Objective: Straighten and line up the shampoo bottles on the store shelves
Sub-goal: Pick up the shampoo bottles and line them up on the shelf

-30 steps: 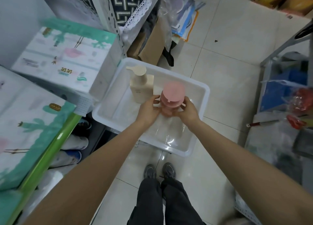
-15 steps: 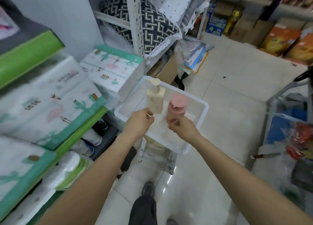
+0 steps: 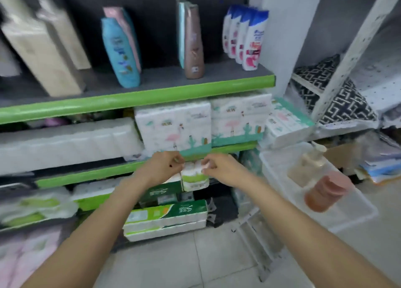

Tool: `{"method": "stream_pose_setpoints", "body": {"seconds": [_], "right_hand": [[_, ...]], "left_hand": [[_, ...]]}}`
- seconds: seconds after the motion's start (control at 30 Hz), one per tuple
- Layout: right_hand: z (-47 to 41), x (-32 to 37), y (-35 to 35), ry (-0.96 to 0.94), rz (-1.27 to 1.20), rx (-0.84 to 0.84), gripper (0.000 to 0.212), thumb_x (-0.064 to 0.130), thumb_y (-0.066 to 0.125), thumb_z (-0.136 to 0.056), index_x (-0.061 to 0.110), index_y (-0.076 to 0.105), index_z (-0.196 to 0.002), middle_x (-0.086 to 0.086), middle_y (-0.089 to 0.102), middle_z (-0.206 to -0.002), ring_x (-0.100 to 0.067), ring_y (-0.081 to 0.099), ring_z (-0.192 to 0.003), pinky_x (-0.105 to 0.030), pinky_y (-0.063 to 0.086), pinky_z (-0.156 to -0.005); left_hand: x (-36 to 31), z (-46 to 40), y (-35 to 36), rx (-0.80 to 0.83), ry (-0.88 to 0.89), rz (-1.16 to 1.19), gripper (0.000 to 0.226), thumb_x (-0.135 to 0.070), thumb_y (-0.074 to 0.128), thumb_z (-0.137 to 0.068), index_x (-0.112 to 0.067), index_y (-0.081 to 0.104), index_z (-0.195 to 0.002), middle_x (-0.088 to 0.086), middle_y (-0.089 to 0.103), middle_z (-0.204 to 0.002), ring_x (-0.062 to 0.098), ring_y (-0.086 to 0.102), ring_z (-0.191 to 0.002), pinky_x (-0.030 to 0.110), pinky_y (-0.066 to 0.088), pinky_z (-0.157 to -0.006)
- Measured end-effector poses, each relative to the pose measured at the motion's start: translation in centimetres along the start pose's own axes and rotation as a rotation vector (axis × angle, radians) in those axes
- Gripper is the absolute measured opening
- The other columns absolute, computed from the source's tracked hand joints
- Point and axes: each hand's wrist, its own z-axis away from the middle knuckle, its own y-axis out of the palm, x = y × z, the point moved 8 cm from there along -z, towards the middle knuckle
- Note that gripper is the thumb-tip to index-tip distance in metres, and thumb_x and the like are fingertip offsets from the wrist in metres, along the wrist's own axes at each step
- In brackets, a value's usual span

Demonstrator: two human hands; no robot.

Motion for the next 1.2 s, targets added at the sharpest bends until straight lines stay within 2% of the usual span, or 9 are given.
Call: {"method": "stream_pose_setpoints", "body": {"seconds": [0.07,0.2,0.33,0.47,0.6,0.8,0.97,1.1,1.2], "right_hand": [[-1.1,5.9,2.5,-0.094,0.052,0.036,0.035,0.026,0.055,-0.094,0.011,0.054,-0.126,-0.008,0.061,-0.12,-0.023,0.057,-0.109,-0.028,0.042,-0.081],[-2.6,17.6,8.1,-0.27,0.062,0.052,0.031,0.023,0.057,-0.093,0.012,0.056,-0.121,-0.003,0.061,-0.1,-0.016,0.056,-0.087,-0.02,0.038,-0.06],[-3.6,28.5,14.1,-0.381,0.057,0.073,0.028,0.024,0.057,-0.094,0.015,0.058,-0.12,-0.003,0.061,-0.111,-0.011,0.053,-0.088,-0.021,0.039,-0.064],[-4.2,38.0,19.9,-0.438,0.035,0.123,0.027,0.022,0.058,-0.093,0.015,0.059,-0.119,-0.002,0.059,-0.101,-0.014,0.055,-0.086,-0.023,0.043,-0.069],[-4.8,46.4,24.4,-0.517,0.017,0.13,0.024,0.021,0.06,-0.09,0.015,0.063,-0.113,0.0,0.059,-0.094,-0.014,0.056,-0.083,-0.016,0.041,-0.06],[-7.5,58.2,29.7,-0.606,-0.048,0.144,0.014,0.024,0.062,-0.09,0.022,0.064,-0.103,0.004,0.063,-0.086,-0.009,0.06,-0.074,-0.024,0.047,-0.068],[-11.3,68.2,33.8,-0.685,-0.11,0.136,0.015,0.02,0.061,-0.089,0.021,0.065,-0.103,0.002,0.066,-0.092,-0.014,0.063,-0.081,-0.035,0.051,-0.078],[-15.6,76.5,36.7,-0.747,-0.177,0.119,0.019,0.016,0.06,-0.09,0.018,0.065,-0.109,0.006,0.065,-0.097,-0.007,0.061,-0.083,-0.017,0.047,-0.07],[-18.5,82.7,38.5,-0.789,-0.223,0.109,0.022,0.016,0.059,-0.091,0.017,0.064,-0.112,0.005,0.065,-0.108,-0.006,0.059,-0.097,-0.013,0.045,-0.078]], "left_hand": [[4.1,3.8,-3.6,-0.061,-0.06,-0.027,0.023,-0.027,0.056,-0.091,-0.017,0.062,-0.111,0.003,0.065,-0.101,0.02,0.06,-0.091,0.028,0.045,-0.077],[13.2,11.8,-9.9,-0.14,-0.177,-0.03,0.023,-0.031,0.055,-0.091,-0.018,0.06,-0.111,0.005,0.065,-0.104,0.021,0.059,-0.092,0.028,0.043,-0.074],[22.0,20.1,-15.5,-0.168,-0.26,-0.029,0.025,-0.029,0.055,-0.092,-0.017,0.058,-0.114,0.004,0.066,-0.103,0.018,0.06,-0.094,0.027,0.045,-0.075],[29.6,27.8,-21.4,-0.276,-0.307,-0.009,0.022,-0.028,0.057,-0.091,-0.018,0.061,-0.11,0.004,0.068,-0.103,0.017,0.063,-0.091,0.027,0.049,-0.078],[36.0,33.9,-26.0,-0.374,-0.365,0.036,0.016,-0.029,0.056,-0.091,-0.021,0.062,-0.105,0.003,0.069,-0.097,0.017,0.065,-0.085,0.027,0.049,-0.07],[43.9,40.7,-33.4,-0.58,-0.401,0.071,0.016,-0.027,0.054,-0.092,-0.021,0.062,-0.105,-0.002,0.066,-0.086,0.011,0.063,-0.079,0.023,0.046,-0.069],[50.4,43.6,-40.1,-0.698,-0.399,0.058,0.013,-0.027,0.051,-0.094,-0.023,0.059,-0.104,-0.009,0.063,-0.077,0.011,0.062,-0.077,0.018,0.046,-0.063],[56.4,44.1,-46.6,-0.728,-0.379,0.018,0.017,-0.025,0.052,-0.094,-0.021,0.06,-0.109,-0.004,0.066,-0.086,-0.005,0.06,-0.072,0.007,0.042,-0.061],[61.0,44.9,-51.6,-0.789,-0.377,0.019,0.018,-0.026,0.055,-0.093,-0.02,0.061,-0.108,-0.006,0.067,-0.088,-0.009,0.059,-0.069,0.003,0.042,-0.06]]}}
